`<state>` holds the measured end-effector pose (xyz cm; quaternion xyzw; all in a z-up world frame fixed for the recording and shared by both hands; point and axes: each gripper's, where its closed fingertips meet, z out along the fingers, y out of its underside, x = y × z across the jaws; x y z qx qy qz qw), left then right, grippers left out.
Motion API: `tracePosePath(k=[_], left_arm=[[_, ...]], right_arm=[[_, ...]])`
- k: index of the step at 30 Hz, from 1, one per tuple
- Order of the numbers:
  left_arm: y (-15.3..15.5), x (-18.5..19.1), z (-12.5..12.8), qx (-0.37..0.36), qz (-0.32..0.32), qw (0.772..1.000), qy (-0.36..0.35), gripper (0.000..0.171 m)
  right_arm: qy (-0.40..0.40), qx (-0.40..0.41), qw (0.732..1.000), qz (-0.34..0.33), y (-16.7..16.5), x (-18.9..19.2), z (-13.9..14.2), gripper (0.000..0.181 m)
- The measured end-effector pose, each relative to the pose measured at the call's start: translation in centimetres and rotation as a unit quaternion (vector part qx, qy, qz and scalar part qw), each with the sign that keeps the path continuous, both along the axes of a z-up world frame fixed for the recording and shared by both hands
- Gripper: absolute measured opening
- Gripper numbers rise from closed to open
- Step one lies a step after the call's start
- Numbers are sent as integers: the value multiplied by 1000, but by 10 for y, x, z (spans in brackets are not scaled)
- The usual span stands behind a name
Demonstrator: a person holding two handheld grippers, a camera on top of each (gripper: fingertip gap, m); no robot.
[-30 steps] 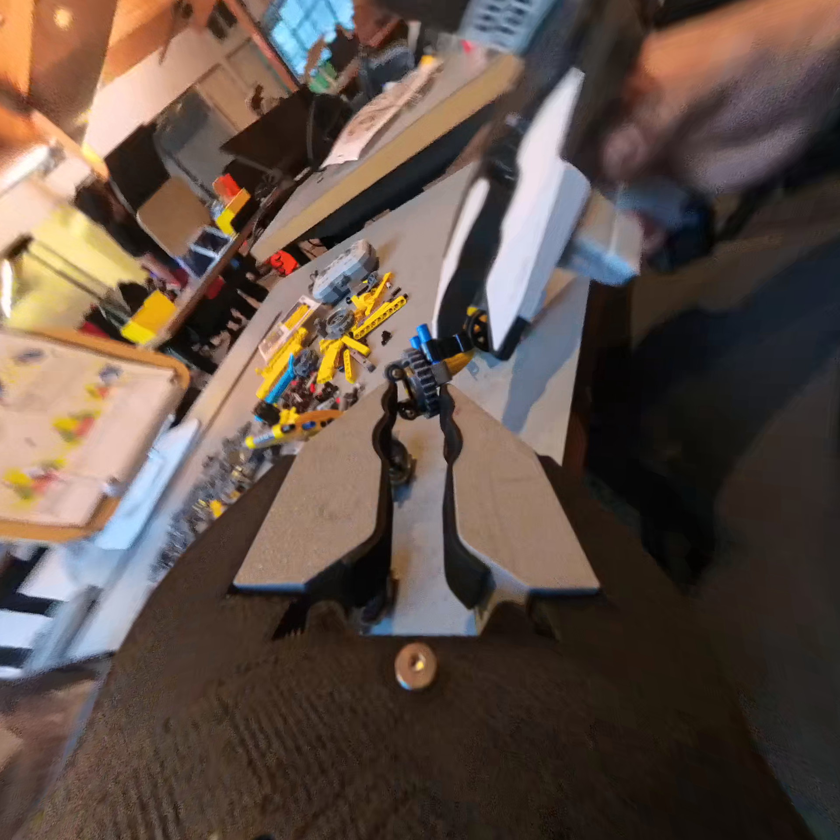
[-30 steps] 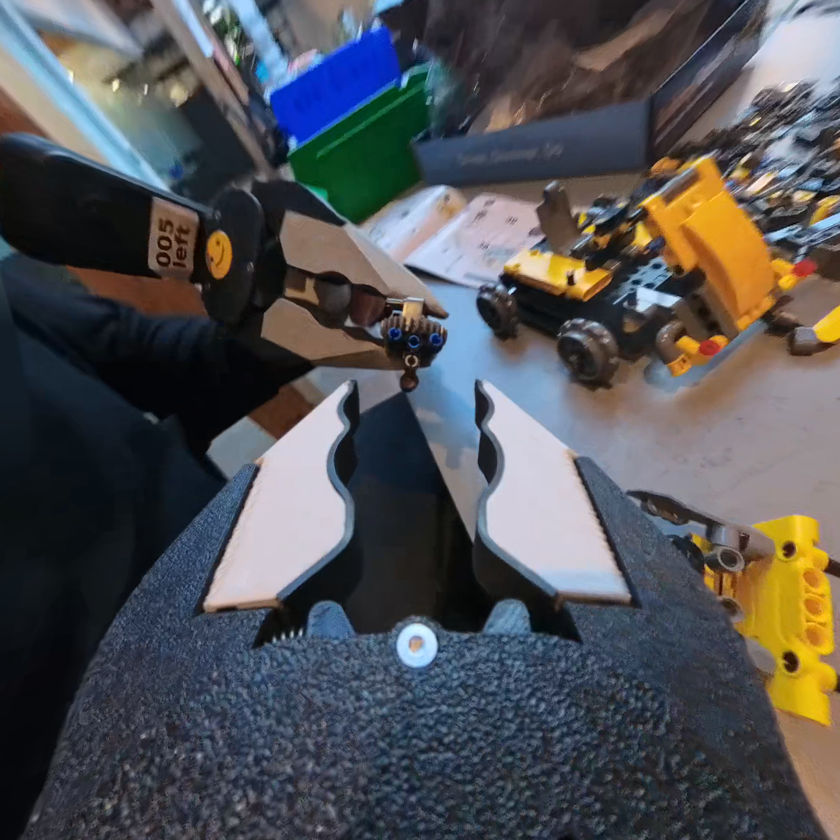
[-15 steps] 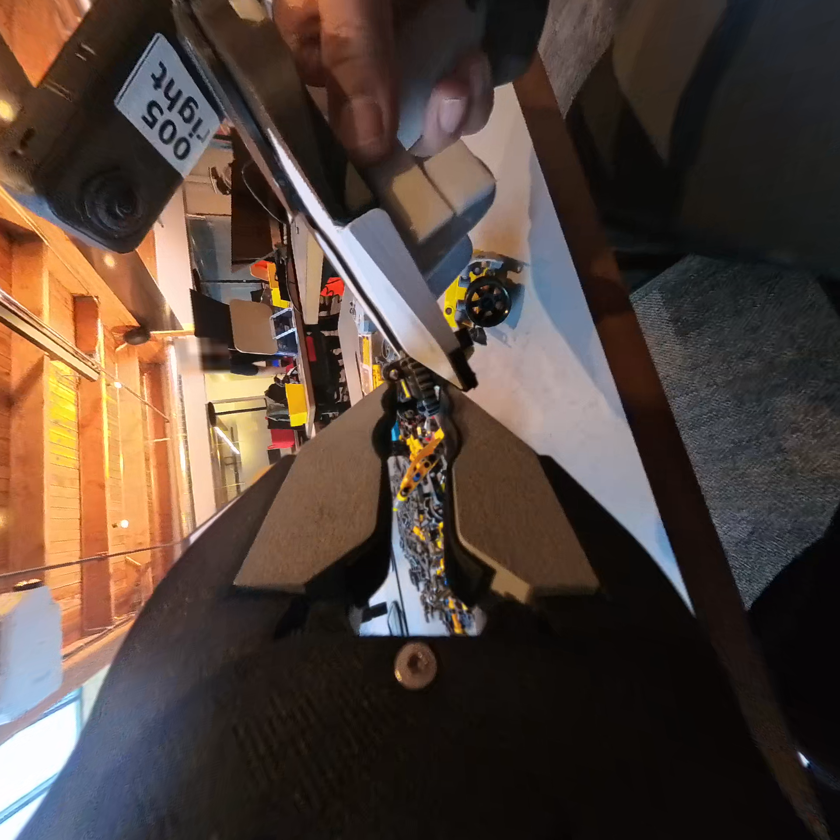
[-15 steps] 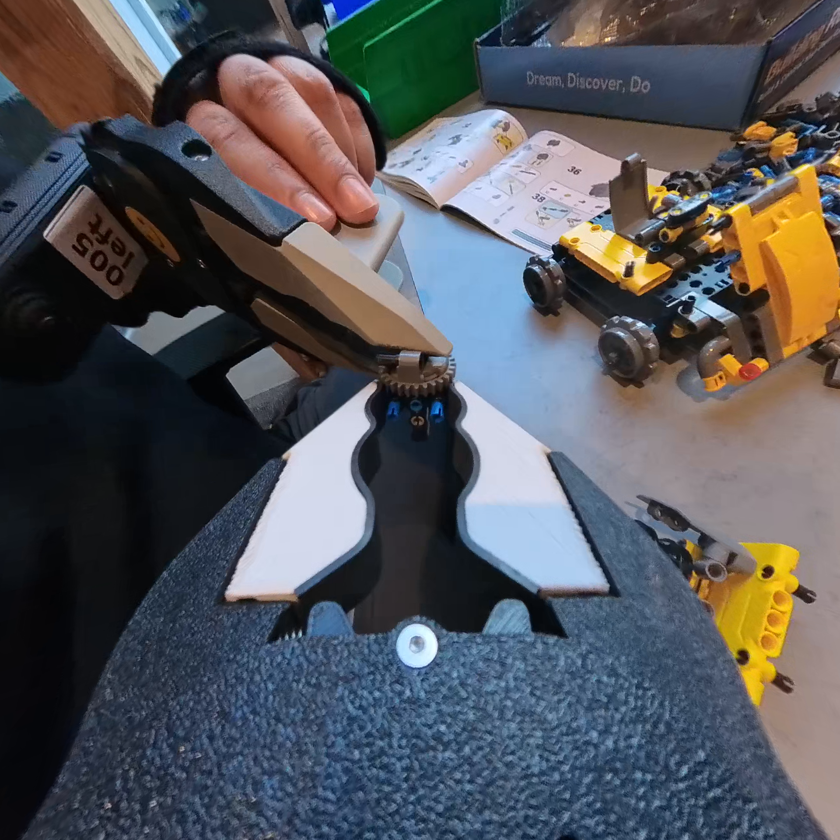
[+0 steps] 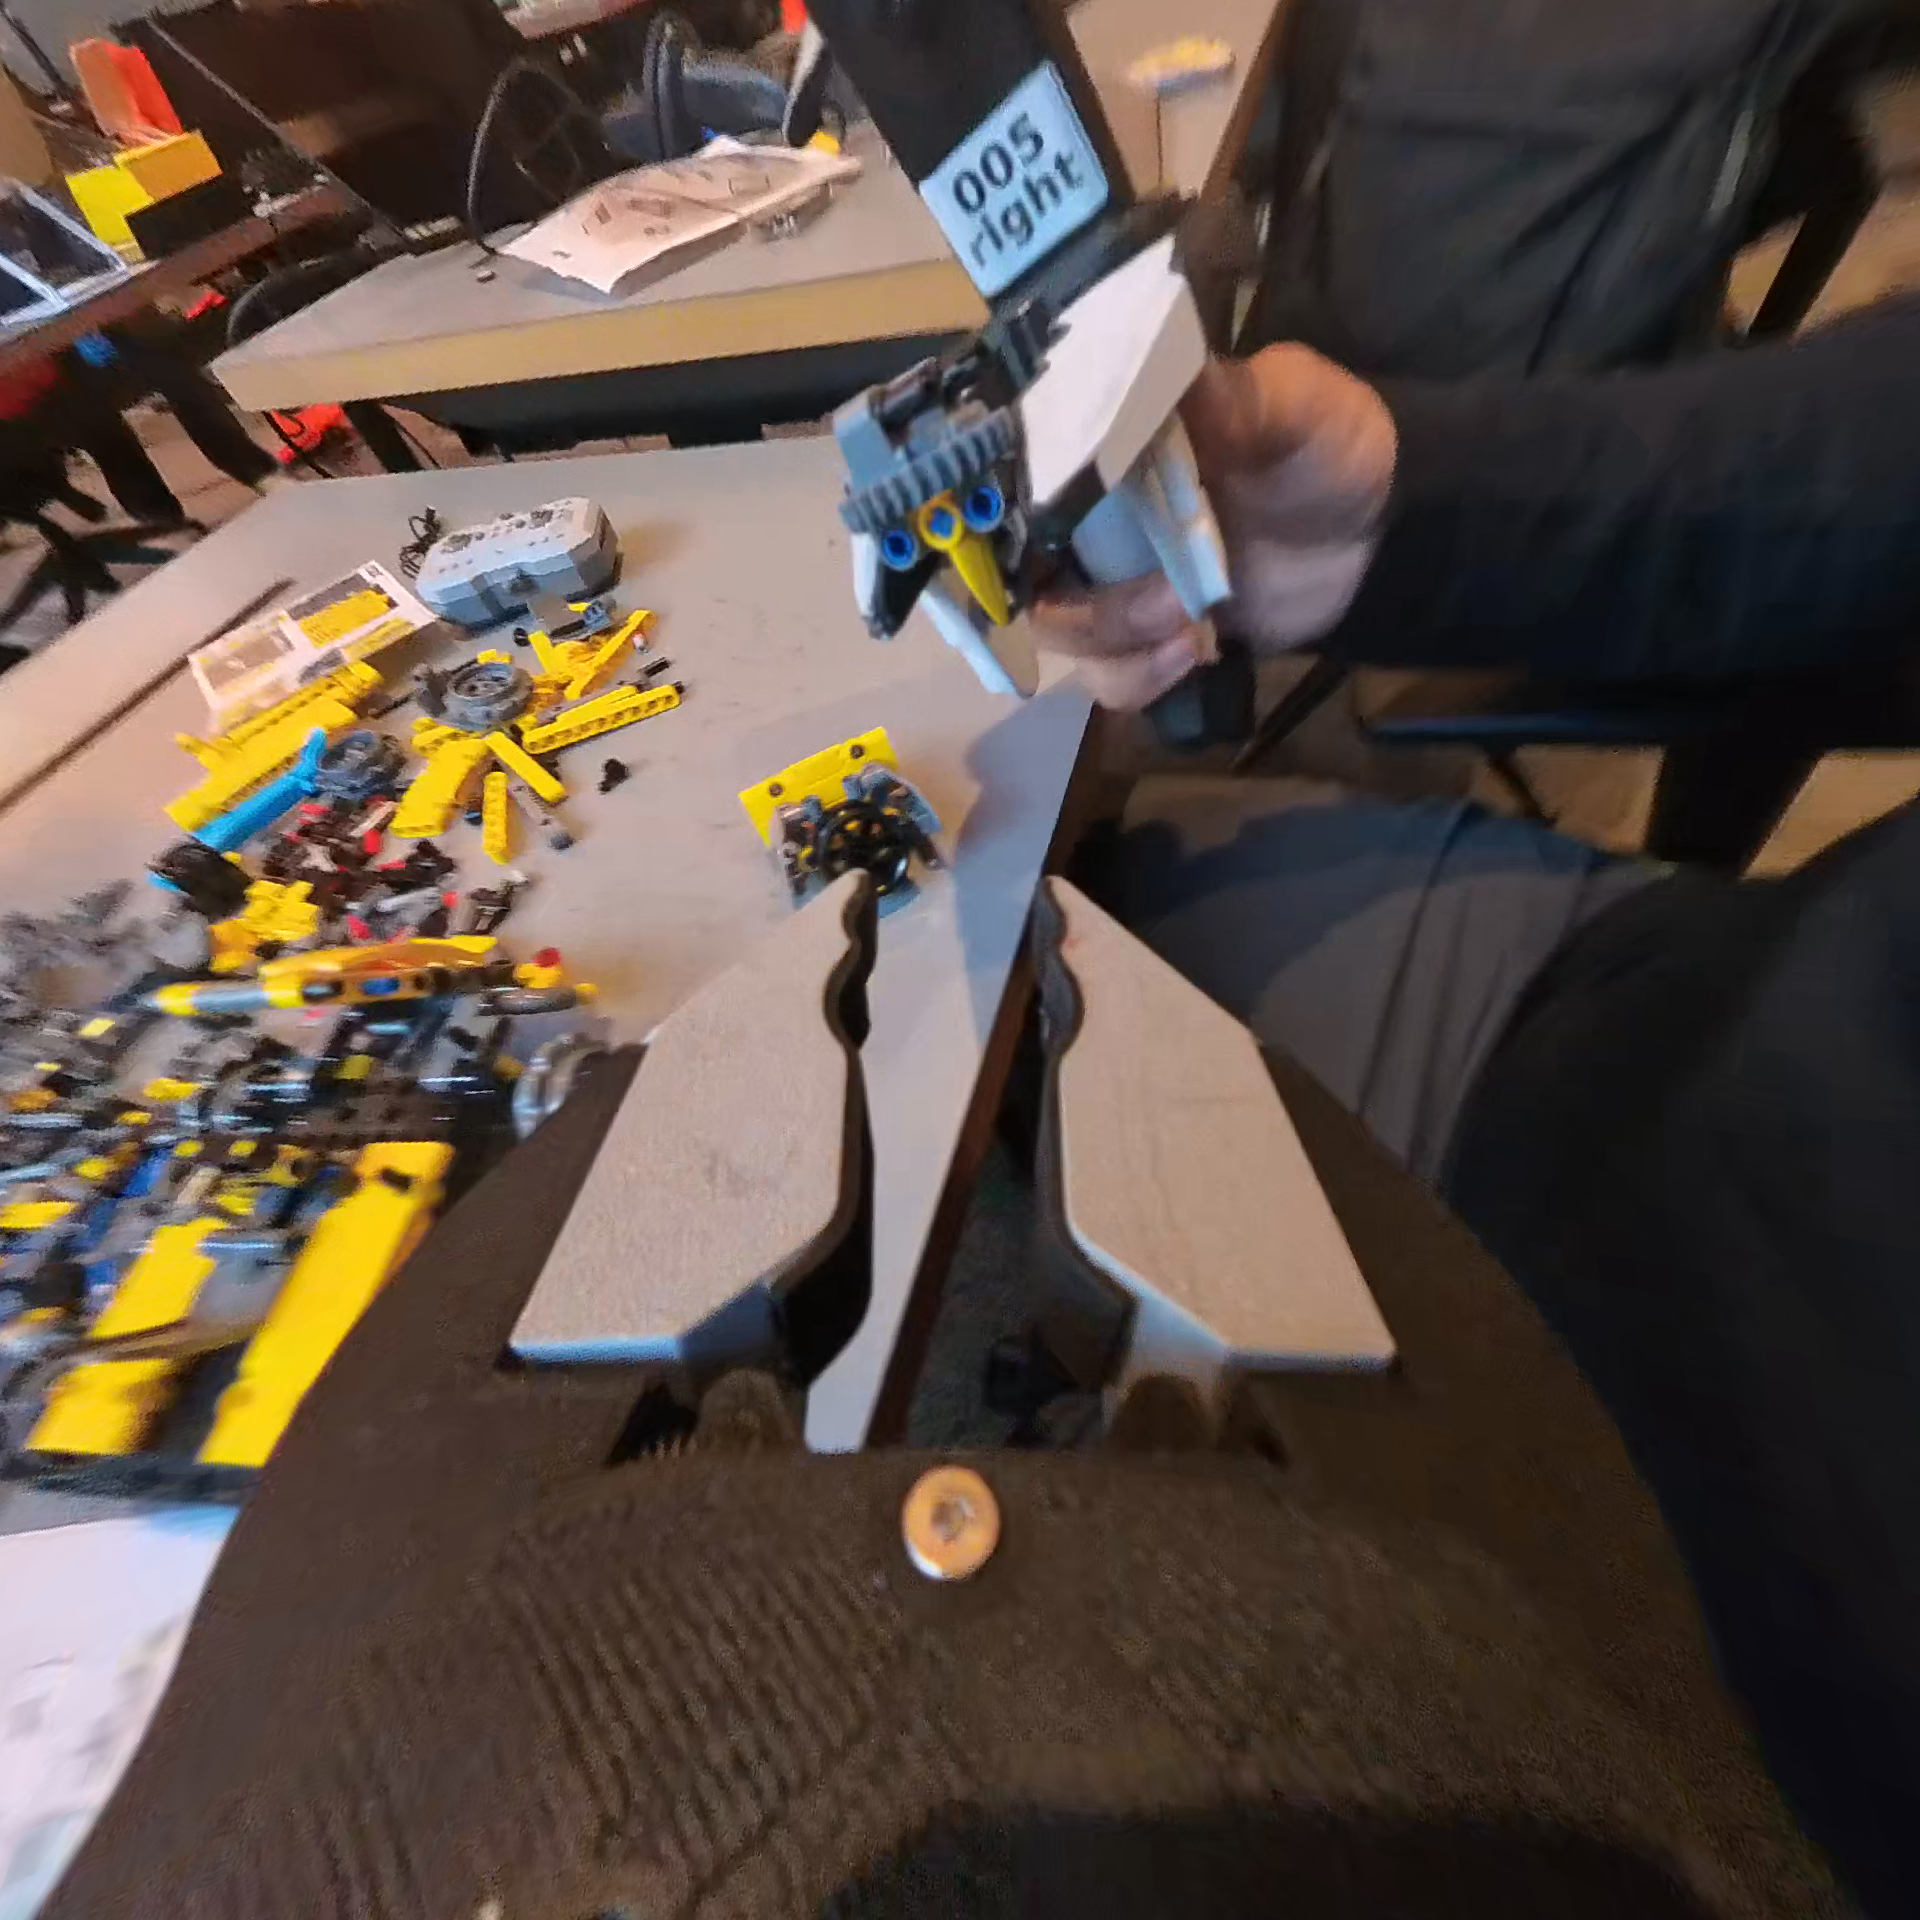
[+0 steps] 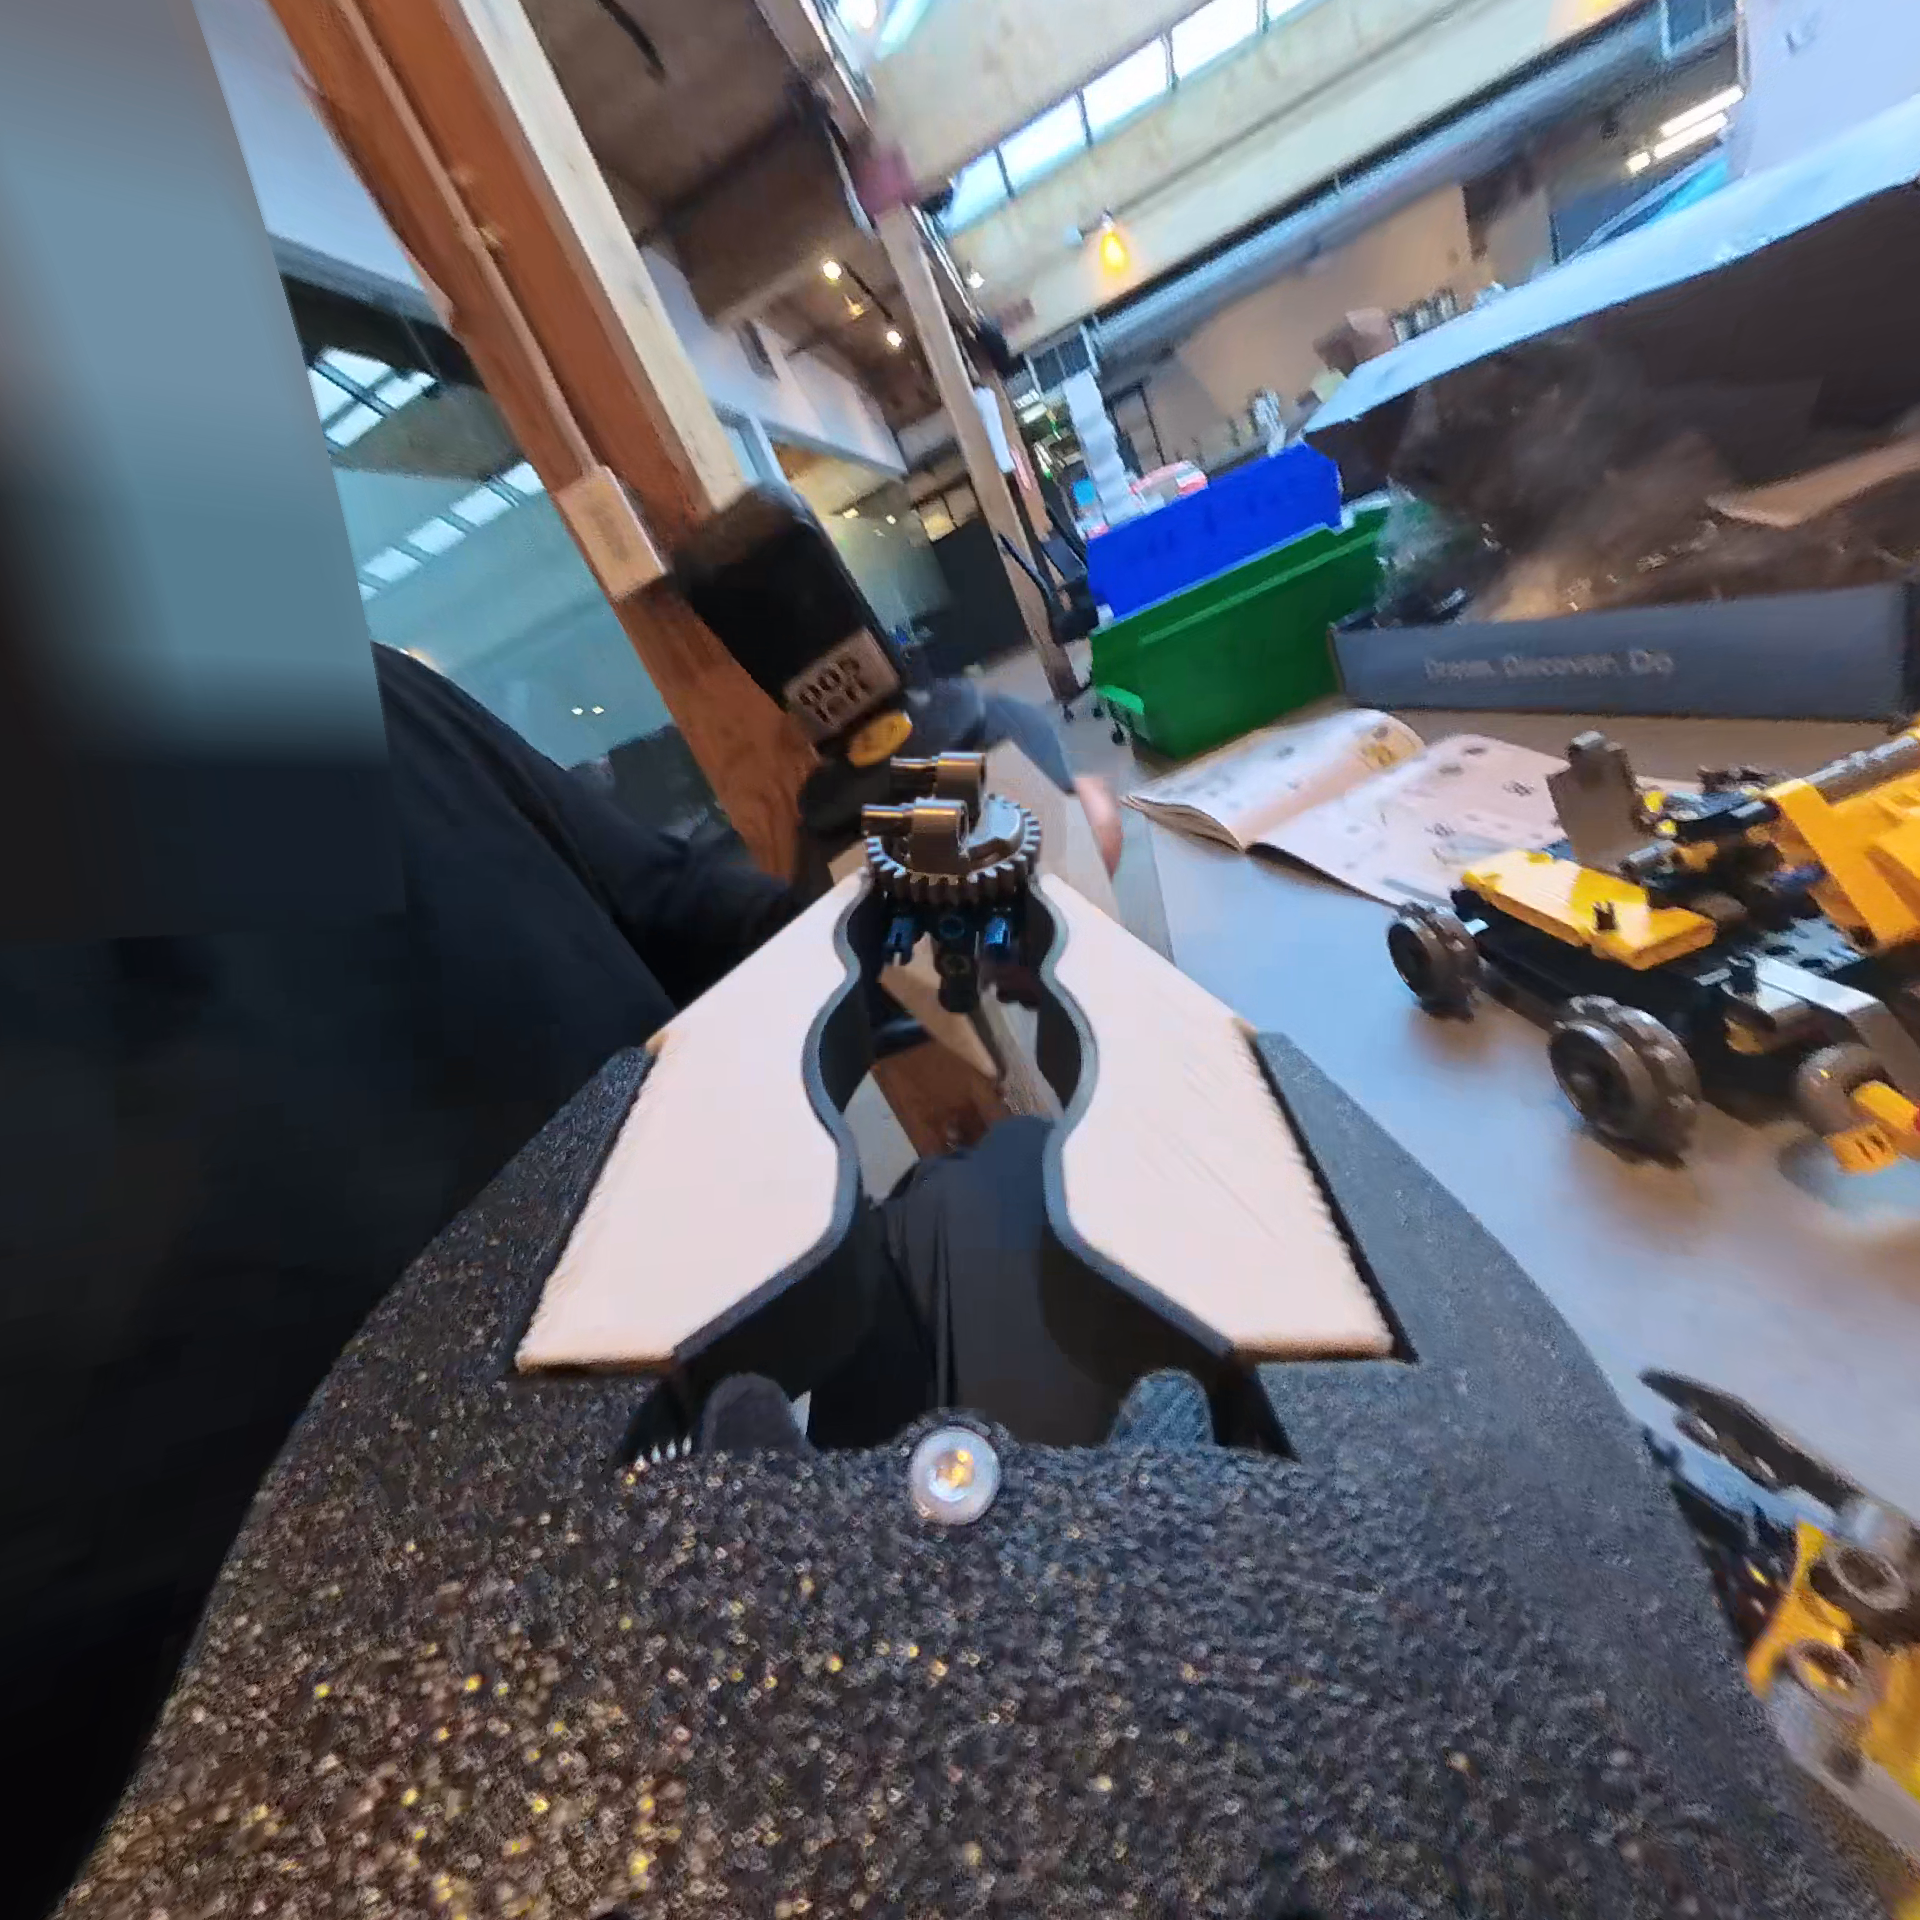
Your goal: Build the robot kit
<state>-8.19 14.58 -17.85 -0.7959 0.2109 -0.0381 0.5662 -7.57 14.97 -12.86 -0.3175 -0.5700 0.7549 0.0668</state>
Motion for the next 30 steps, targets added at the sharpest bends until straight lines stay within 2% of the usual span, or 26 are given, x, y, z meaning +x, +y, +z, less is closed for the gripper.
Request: tracePosePath(k=[4, 8, 11, 15, 19, 26, 30], left_arm=[[4, 7, 0, 18, 17, 997, -74, 41], [7, -17, 12, 68, 98, 992, 31, 44], [7, -17, 26, 107, 119, 981, 111, 39], [10, -16, 37, 134, 142, 967, 161, 32], [12, -11, 44, 153, 150, 959, 185, 31], [24, -5, 42, 157, 155, 960, 174, 30], [23, -11, 45, 176, 167, 948, 207, 15]], right_arm=[[28, -18, 999, 3, -9, 0, 5, 25], [-1, -94, 996, -1, -10, -10, 8, 25], [-41, -188, 981, 3, -3, -18, 12, 25], [-67, -303, 951, 0, 9, -25, 17, 29], [-67, -312, 947, -28, 9, -29, 14, 29], [-53, -313, 945, -72, 4, -30, 16, 25], [-54, -317, 943, -85, 2, -31, 16, 25]])
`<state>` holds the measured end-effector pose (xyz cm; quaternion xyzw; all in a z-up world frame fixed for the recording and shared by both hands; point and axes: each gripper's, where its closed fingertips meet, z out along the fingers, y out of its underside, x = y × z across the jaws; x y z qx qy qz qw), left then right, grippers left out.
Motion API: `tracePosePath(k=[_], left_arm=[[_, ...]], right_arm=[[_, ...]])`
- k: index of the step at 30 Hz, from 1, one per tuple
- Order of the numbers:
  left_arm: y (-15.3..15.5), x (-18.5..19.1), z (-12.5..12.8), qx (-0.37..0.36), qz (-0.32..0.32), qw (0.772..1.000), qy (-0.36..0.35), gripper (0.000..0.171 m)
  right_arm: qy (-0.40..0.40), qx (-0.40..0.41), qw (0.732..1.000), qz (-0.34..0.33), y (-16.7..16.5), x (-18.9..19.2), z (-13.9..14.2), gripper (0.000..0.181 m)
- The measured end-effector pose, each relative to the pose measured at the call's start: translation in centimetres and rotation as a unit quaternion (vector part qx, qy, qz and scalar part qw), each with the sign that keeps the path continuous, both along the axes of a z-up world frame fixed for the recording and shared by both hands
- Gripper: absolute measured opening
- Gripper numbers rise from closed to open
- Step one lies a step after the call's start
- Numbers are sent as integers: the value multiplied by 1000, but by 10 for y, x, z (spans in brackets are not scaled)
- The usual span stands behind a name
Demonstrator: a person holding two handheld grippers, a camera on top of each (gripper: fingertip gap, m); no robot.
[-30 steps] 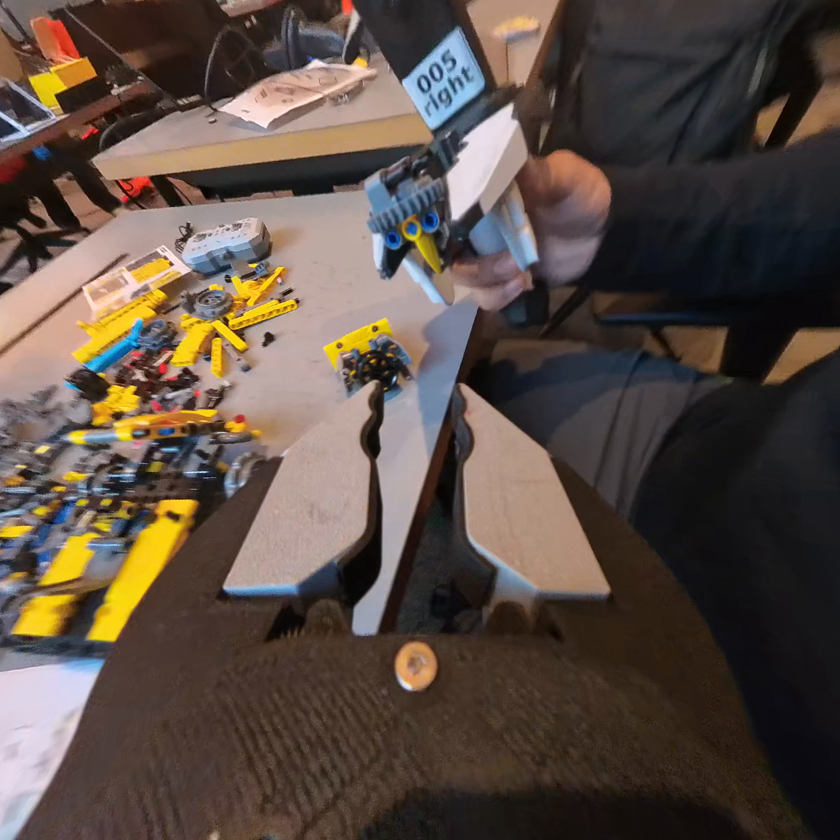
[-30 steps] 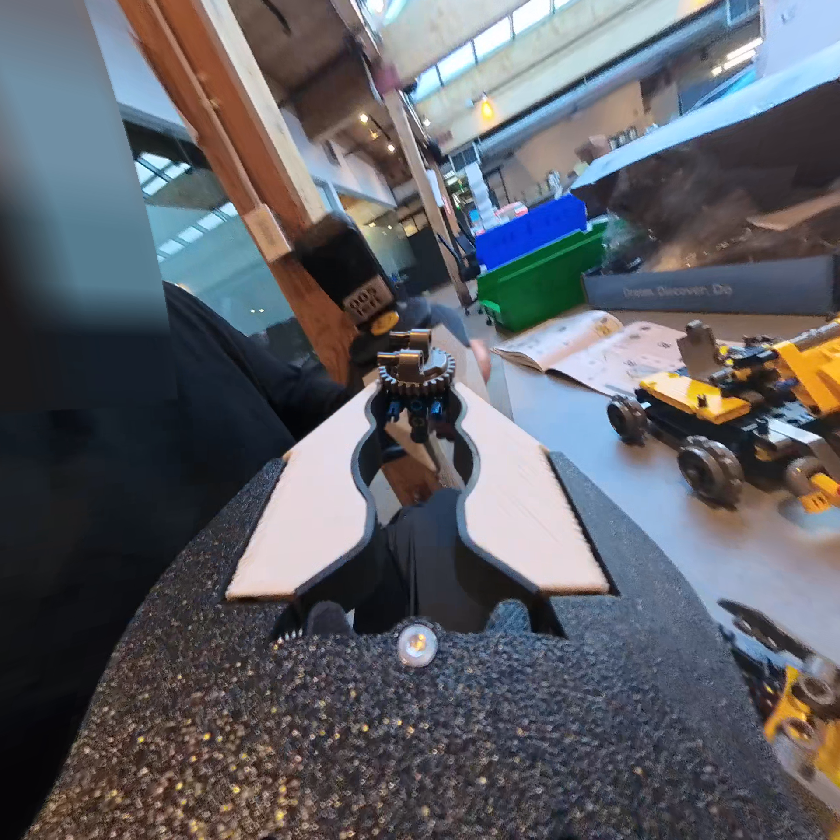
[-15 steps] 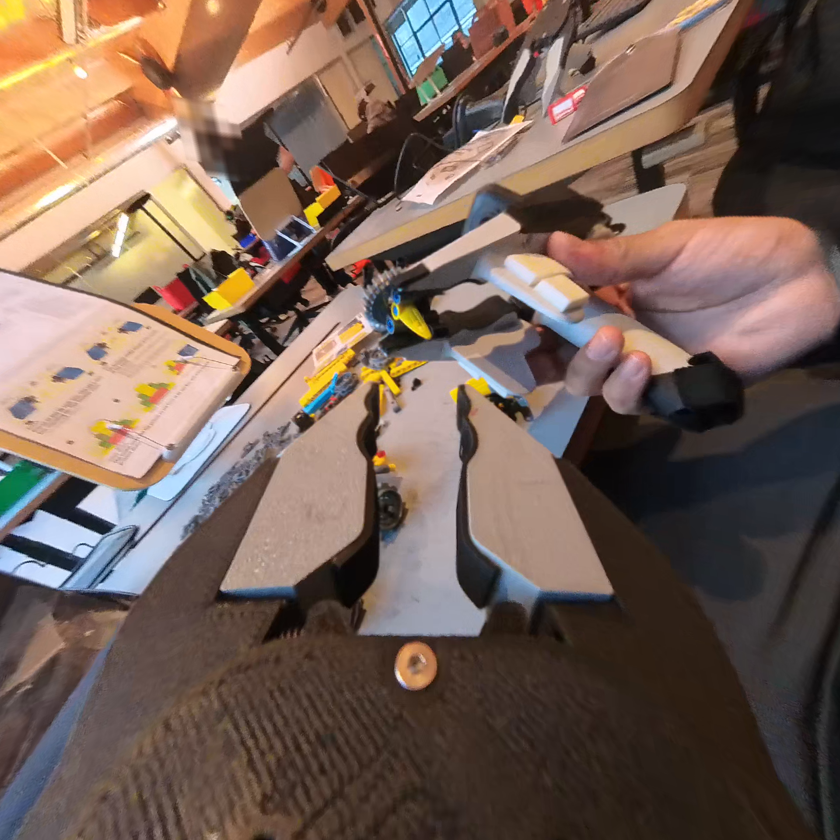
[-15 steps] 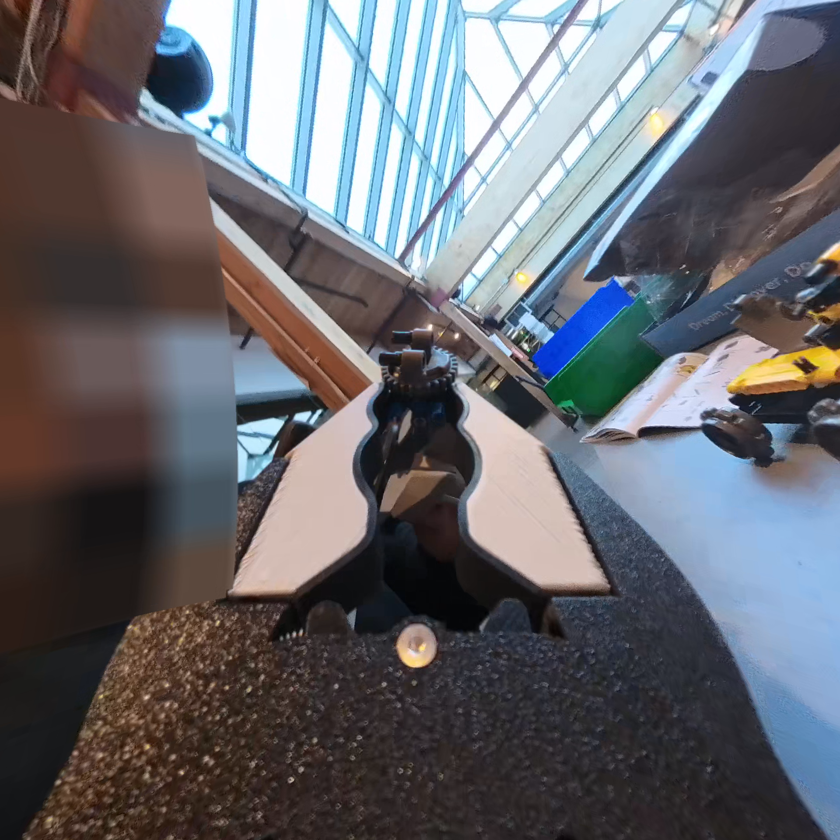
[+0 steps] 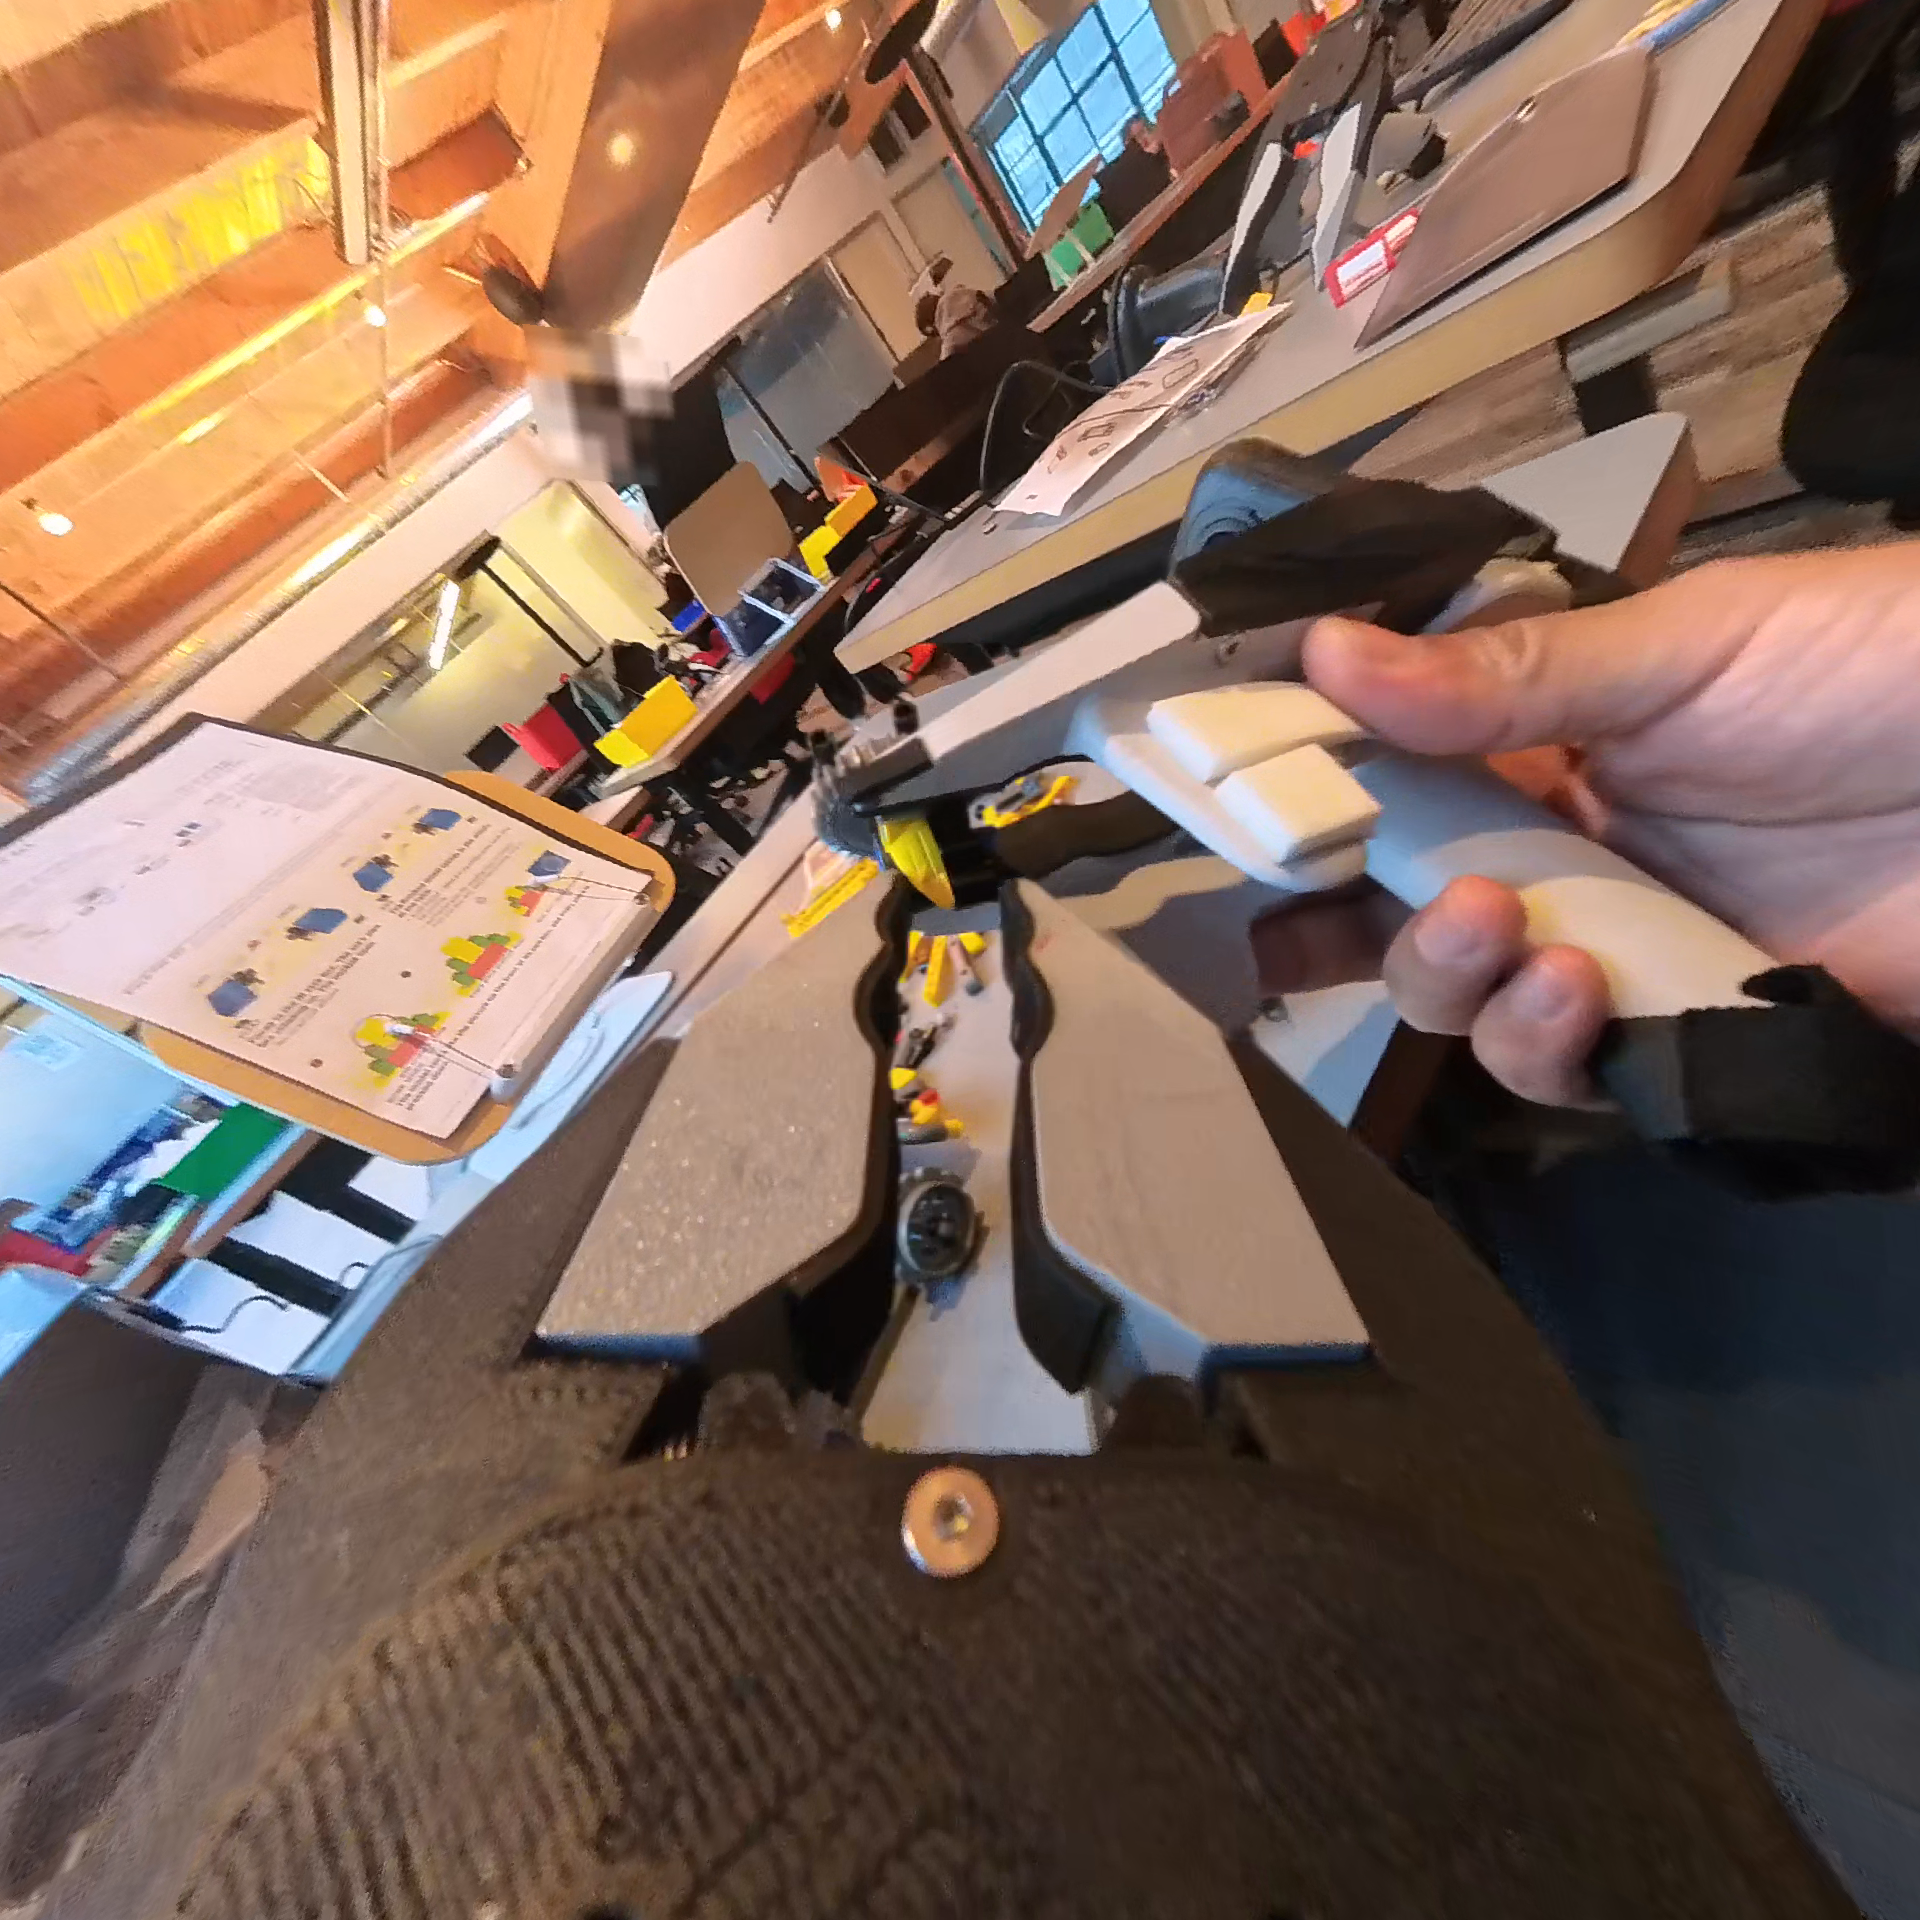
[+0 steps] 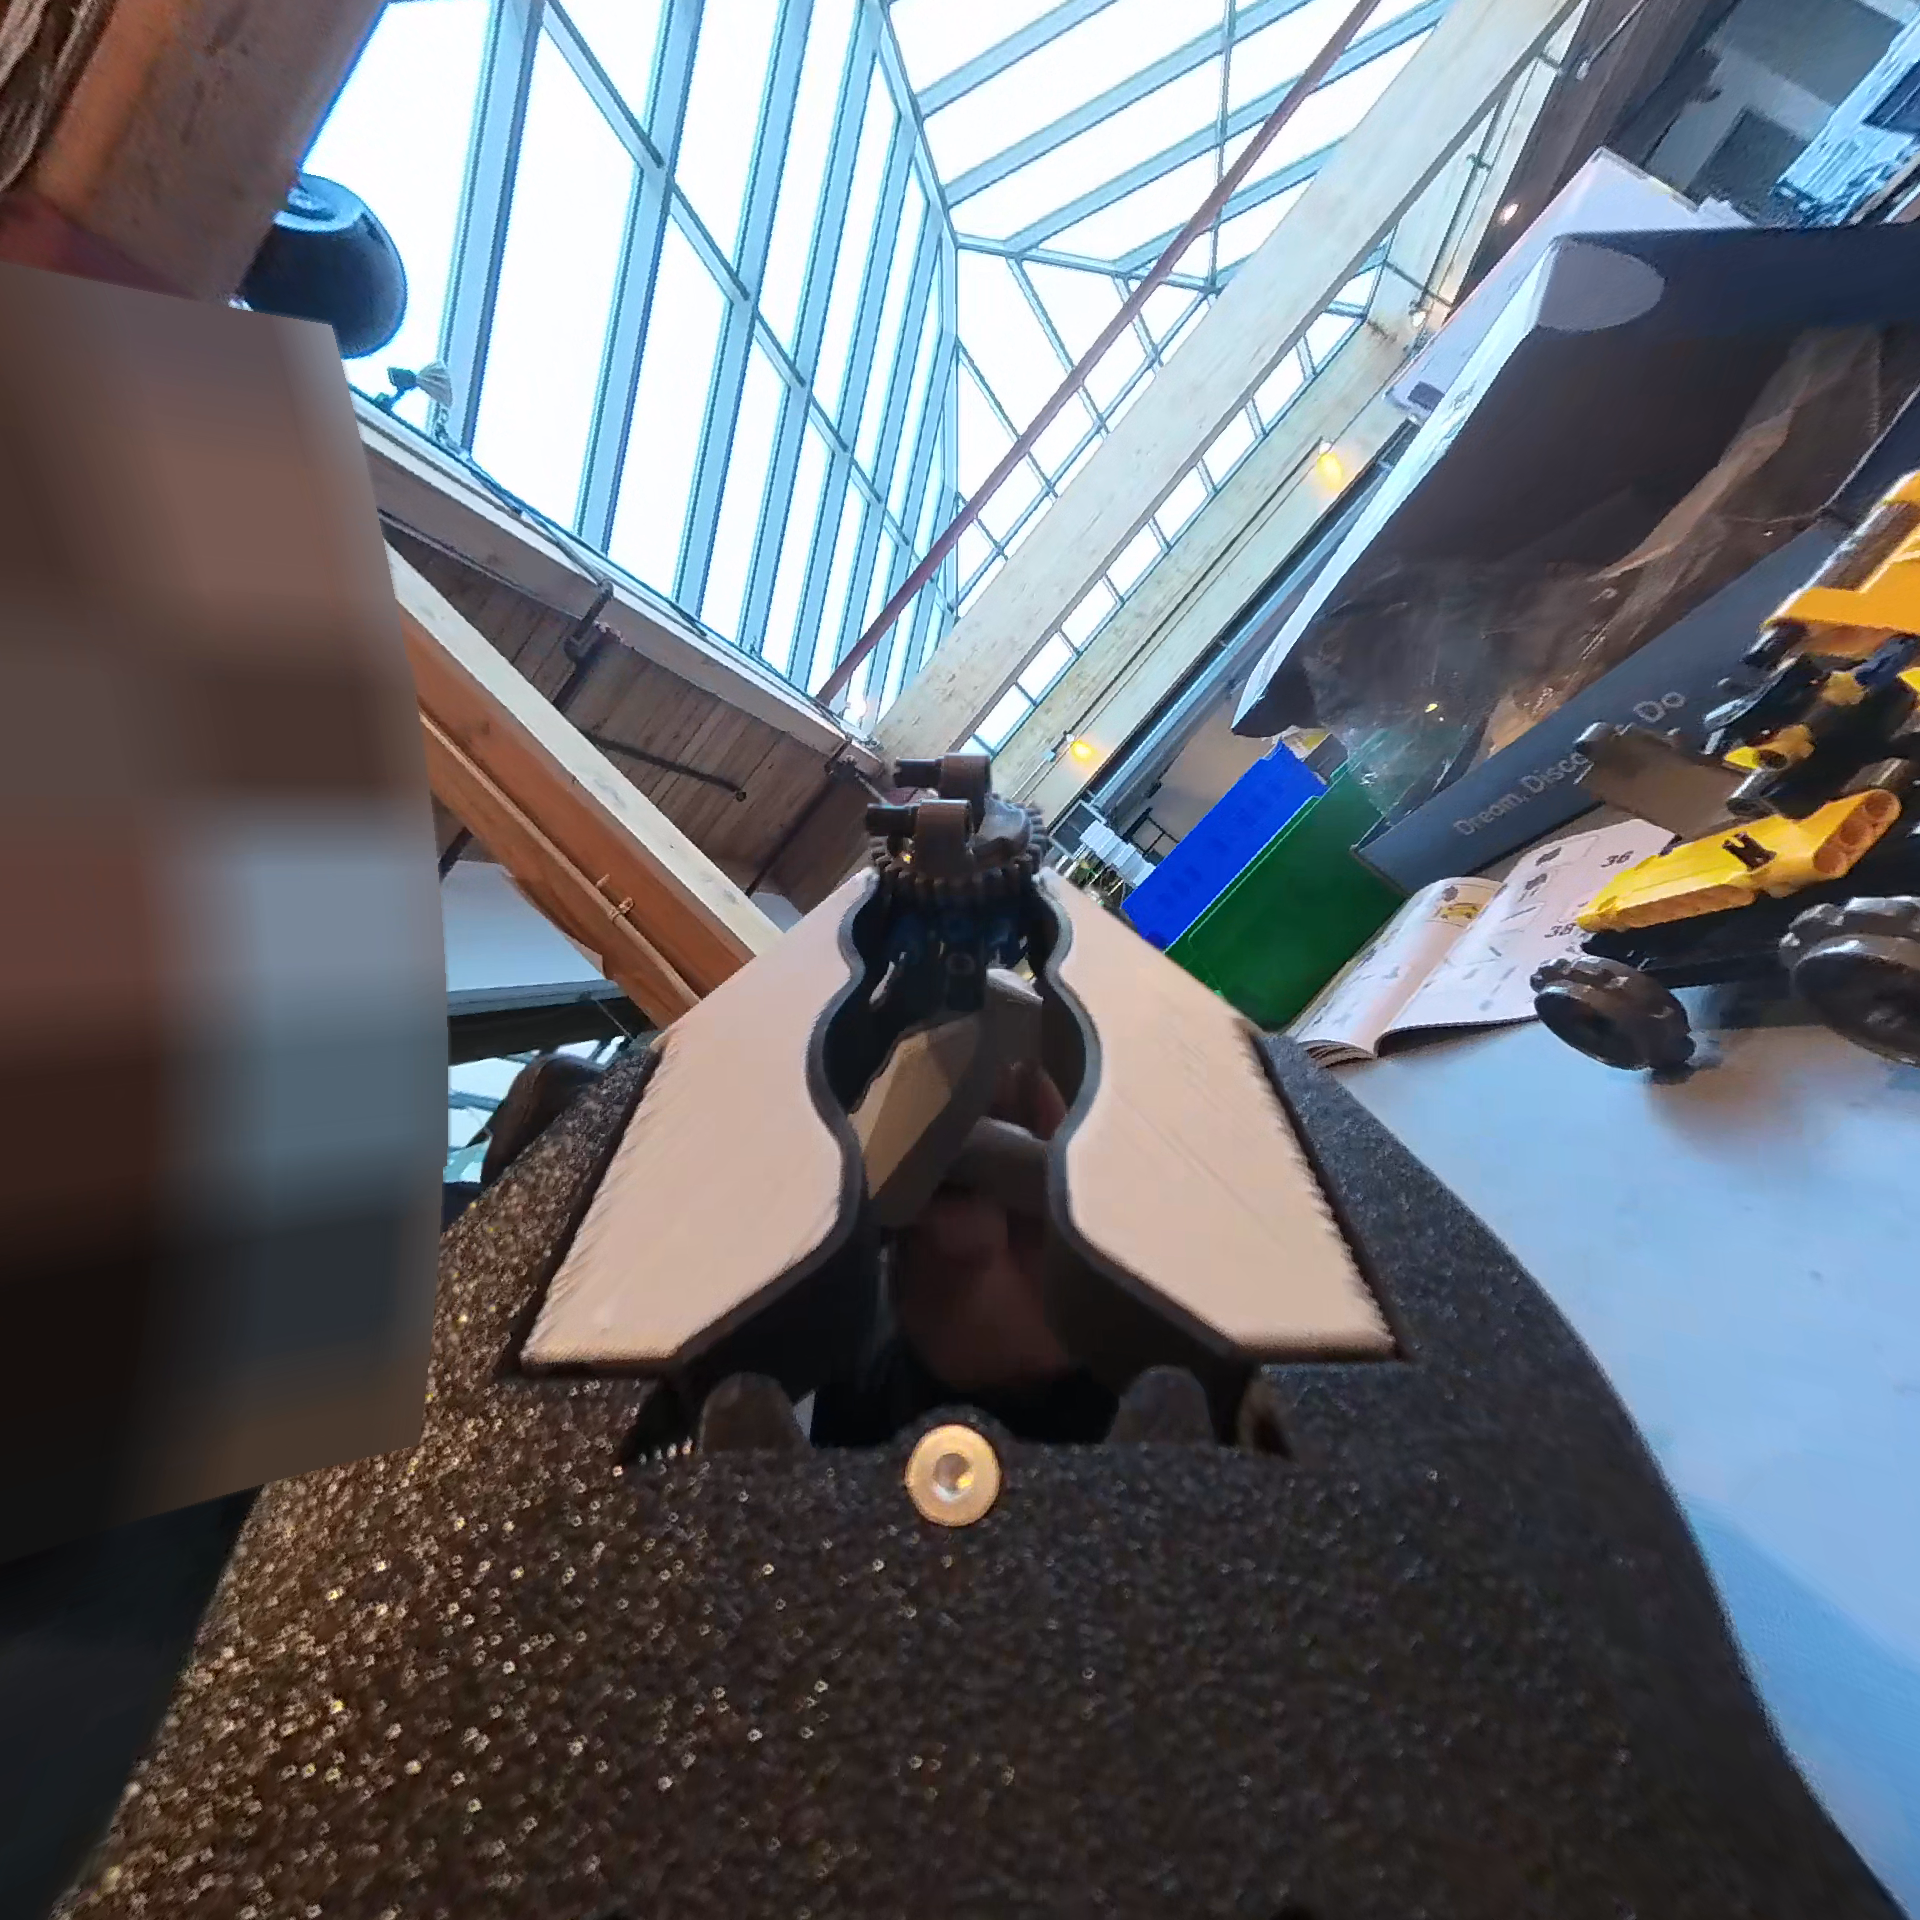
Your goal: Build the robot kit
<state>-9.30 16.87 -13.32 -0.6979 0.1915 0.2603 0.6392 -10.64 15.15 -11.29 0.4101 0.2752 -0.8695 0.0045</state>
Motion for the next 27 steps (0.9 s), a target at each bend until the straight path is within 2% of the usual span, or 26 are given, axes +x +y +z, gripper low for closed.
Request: tracePosePath(k=[11, 16, 21, 23, 27], left_arm=[[-3, -6, -9, -10, 3, 999, 37, 14], [-6, -15, -8, -14, -2, 1000, 27, 8], [-6, -16, -10, -19, -6, 999, 36, 5], [-5, -17, -12, -25, -7, 999, 34, 5], [-4, -16, -16, -32, -8, 998, 58, 6]], right_arm=[[-30, -33, 999, 0, -3, -5, -10, 26], [-58, -50, 996, 48, -2, -7, -16, 25], [-67, 1, 997, 38, 0, -7, -21, 28], [-74, 19, 996, 35, 1, -8, -24, 24], [-87, 15, 996, 27, 5, -9, -28, 24]])
